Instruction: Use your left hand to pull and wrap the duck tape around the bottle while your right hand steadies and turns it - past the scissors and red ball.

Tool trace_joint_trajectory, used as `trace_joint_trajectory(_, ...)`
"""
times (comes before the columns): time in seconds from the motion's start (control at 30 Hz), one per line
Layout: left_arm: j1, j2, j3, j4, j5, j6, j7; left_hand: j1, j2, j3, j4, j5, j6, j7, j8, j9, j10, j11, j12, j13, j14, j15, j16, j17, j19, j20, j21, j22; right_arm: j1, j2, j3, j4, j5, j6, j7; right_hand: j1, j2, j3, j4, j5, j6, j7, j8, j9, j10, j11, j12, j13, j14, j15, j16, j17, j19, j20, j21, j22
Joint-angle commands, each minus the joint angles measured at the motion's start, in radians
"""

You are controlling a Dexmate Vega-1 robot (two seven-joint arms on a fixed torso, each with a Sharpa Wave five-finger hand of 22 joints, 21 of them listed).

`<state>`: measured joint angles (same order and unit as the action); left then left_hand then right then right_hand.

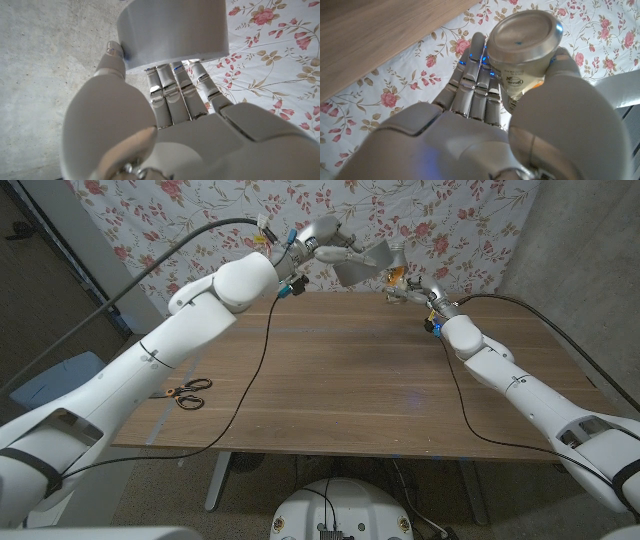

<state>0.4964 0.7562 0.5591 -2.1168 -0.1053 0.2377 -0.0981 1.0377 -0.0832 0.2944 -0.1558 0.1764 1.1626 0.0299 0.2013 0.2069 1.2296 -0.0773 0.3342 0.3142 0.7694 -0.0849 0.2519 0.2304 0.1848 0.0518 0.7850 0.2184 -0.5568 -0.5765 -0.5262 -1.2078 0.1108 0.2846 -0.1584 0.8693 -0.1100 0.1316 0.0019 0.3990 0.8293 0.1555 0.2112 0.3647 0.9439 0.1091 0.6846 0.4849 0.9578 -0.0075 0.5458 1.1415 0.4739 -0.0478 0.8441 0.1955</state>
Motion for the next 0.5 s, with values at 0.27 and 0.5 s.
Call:
trace_joint_trajectory(0.27,-0.134,0.009,0.033,0.125,0.035,-0.078,-0.226,0.207,0.22,-0.008,0.005,0.0,-0.015,-0.008,0.005,0.009,0.012,-0.095,0.004,0.018,-0.021,-0.152,0.004,0.005,-0.019,0.001,0.004,0.002,-0.001,-0.006,0.056,0.097,0.196,0.101,0.181,0.206,0.271,-0.001,0.009,0.003,0.265,-0.19,0.007,0.004,0.188,-0.154,0.006,0.006,0.125,-0.204,0.0,0.005,-0.006,-0.113,0.009,0.002)
trace_joint_trajectory(0.5,-0.157,0.032,0.086,0.024,0.231,0.1,-0.181,0.207,0.233,-0.016,0.01,0.002,-0.031,-0.031,0.006,0.014,-0.008,-0.099,0.003,0.037,-0.023,-0.152,0.018,0.018,-0.033,0.011,0.006,0.0,-0.006,0.0,0.072,0.121,0.242,0.125,0.21,0.209,0.271,-0.003,0.011,0.003,0.264,-0.189,0.006,0.004,0.186,-0.153,0.003,0.009,0.123,-0.204,-0.003,0.004,-0.008,-0.112,0.012,0.002)
